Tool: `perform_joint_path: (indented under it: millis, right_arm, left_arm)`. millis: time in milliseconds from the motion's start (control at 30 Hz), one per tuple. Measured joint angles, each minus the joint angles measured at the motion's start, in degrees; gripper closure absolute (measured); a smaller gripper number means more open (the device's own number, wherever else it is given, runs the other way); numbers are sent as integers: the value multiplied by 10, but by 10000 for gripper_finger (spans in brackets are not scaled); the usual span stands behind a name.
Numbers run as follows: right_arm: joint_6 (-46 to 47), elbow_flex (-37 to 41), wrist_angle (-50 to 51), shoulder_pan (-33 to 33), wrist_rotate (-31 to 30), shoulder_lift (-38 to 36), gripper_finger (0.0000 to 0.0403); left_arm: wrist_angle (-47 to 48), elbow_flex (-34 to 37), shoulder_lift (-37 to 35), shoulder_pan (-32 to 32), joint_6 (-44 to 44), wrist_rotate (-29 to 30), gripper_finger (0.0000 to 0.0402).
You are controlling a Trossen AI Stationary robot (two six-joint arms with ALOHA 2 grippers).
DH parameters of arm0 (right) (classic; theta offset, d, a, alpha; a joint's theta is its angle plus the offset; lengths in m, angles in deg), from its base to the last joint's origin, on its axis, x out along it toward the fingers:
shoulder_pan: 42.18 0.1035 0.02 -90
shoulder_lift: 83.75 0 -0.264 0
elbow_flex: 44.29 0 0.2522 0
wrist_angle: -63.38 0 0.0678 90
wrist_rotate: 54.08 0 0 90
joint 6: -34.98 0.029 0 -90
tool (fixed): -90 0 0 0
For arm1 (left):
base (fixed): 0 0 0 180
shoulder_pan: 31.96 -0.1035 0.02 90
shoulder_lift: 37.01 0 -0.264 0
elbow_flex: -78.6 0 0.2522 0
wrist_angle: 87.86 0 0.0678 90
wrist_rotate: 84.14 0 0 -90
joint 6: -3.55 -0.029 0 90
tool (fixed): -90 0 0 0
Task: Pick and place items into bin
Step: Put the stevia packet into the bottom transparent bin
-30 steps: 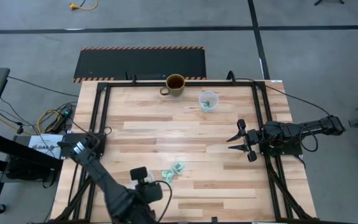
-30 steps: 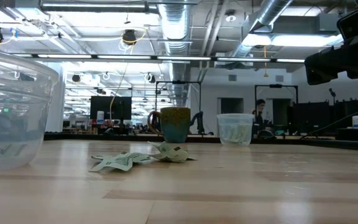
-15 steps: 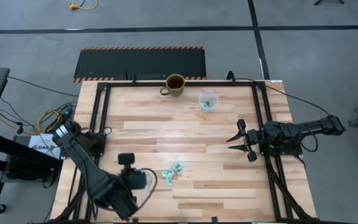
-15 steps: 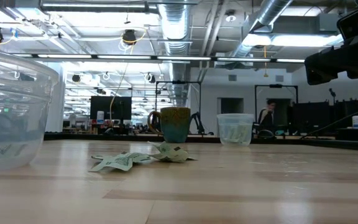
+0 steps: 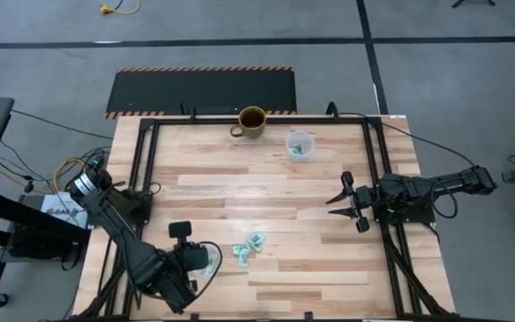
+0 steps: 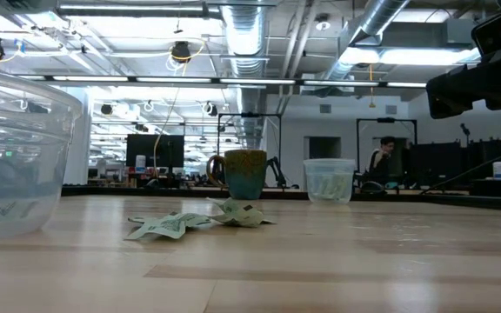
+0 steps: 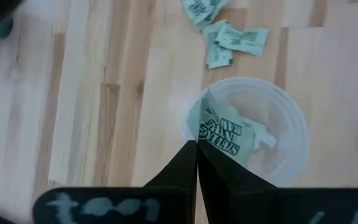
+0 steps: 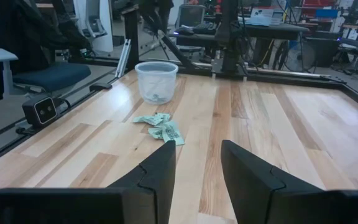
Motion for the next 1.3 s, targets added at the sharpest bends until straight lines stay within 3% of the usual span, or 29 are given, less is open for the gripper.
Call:
perform_joint_path:
  millis: [233,433,700,1100,1200,1300]
  right_arm:
    - [0,0,0,0,0,0,280]
    - [0,0,0,0,0,0,280]
    - [0,0,0,0,0,0,280]
    - [0,0,0,0,0,0,280]
    - [0,0,0,0,0,0,280]
    - [0,0,0,0,0,0,280]
  left_arm:
    - [-4,20,0,-5,-3,-8,401]
    - [-26,26,0,-6,-97,-53,401]
    - [-64,26,0,-13,-165,-43,400]
    - [-77,26,0,-14,-180,-45,335]
    - [-77,26,0,-14,-161,-29,330]
    - [-76,13,0,-17,-142,26,329]
